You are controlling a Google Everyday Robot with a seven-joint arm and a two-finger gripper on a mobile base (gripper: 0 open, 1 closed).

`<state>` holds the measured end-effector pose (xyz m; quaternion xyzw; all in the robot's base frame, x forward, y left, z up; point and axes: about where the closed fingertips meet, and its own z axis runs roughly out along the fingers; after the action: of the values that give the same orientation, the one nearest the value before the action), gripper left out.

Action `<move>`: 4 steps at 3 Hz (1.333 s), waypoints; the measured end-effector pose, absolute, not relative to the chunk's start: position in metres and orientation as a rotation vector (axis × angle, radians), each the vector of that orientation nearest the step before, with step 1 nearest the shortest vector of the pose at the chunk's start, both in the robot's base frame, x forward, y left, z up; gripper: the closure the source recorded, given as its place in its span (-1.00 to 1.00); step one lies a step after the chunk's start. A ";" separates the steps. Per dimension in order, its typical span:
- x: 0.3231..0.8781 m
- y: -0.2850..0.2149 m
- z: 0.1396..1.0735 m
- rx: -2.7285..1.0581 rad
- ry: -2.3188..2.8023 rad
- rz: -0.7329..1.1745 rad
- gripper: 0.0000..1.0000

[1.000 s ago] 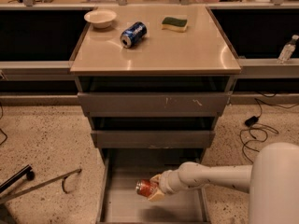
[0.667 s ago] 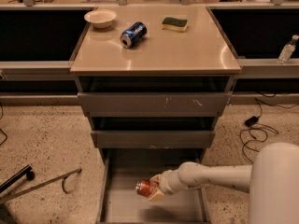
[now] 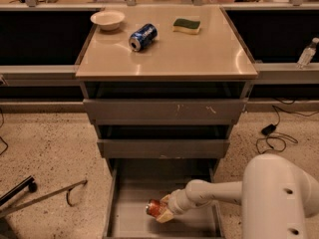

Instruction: Place coke can into bottom drawer

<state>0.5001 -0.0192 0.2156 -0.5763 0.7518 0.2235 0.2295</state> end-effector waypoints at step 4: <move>0.509 -0.013 0.146 -1.425 2.156 0.715 1.00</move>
Offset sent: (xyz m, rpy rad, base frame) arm 0.0173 -0.0026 -0.0809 0.0251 0.0927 -0.1401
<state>0.5087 -0.0135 0.1458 -0.5173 0.7828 0.2597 0.2283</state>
